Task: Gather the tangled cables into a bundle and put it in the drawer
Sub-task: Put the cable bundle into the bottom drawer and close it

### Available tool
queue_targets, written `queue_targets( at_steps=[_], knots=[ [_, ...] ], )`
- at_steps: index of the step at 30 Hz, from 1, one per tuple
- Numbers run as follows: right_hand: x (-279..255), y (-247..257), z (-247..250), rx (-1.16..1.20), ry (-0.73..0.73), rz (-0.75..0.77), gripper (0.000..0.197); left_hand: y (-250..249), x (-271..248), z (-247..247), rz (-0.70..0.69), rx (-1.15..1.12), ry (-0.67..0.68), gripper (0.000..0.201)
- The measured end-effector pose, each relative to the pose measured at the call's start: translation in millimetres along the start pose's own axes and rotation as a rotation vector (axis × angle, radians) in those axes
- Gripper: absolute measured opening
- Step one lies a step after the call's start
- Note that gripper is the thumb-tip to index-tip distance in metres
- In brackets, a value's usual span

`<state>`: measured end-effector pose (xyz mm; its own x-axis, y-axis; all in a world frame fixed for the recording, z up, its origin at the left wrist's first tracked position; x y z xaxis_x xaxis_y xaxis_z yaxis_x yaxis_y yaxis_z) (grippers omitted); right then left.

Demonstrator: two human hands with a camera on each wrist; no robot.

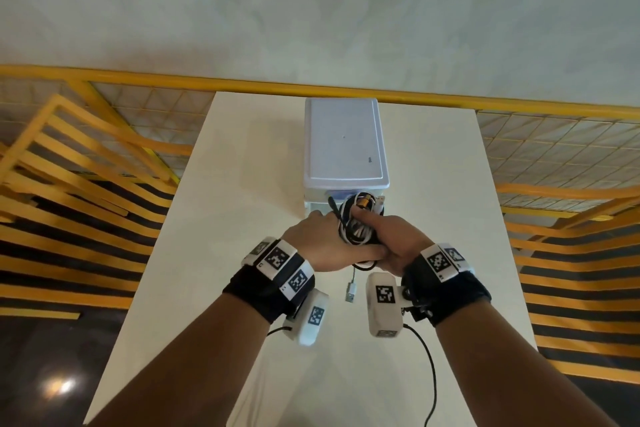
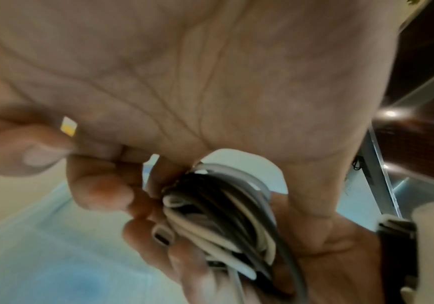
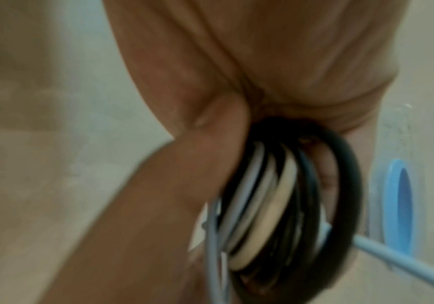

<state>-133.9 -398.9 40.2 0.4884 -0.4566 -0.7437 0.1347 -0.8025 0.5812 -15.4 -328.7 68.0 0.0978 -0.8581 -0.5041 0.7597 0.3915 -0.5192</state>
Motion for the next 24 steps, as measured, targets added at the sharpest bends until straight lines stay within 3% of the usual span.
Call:
queue_targets(
  at_steps=[5,7,8,10,12,17,24],
  knots=[
    [3,-1,11,-0.064,-0.009,-0.035,0.042,18,-15,5,0.024,-0.125,0.047,0.071],
    [1,1,11,-0.150,-0.034,-0.050,0.042,26,-20,7,-0.026,-0.132,-0.020,0.051],
    [2,4,10,-0.205,-0.061,-0.053,0.042,31,-22,7,-0.029,-0.091,-0.076,0.036],
    [5,9,6,-0.340,-0.113,-0.064,0.052,38,-23,1,-0.046,0.076,-0.142,0.045],
    [22,10,7,-0.504,-0.130,-0.086,0.067,39,-24,-8,-0.056,0.258,-0.099,0.054],
    [22,18,-11,-0.713,-0.167,-0.096,0.036,45,-15,-19,-0.013,0.336,-0.149,0.030],
    [35,13,-14,-0.671,-0.188,-0.187,0.043,59,-13,-23,0.008,0.214,-0.243,0.018]
  ],
)
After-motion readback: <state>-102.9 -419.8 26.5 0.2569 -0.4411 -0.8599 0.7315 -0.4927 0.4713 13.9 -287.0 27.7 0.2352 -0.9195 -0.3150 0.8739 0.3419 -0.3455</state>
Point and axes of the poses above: each hand's wrist, its own x-axis towards the middle knuckle, its own z-axis out of the back of the hand, y = z × x, the point moved 3 cm from there along x, towards the middle knuckle, and after that the axes turned 4 degrees about x, right-handed, at the moved point
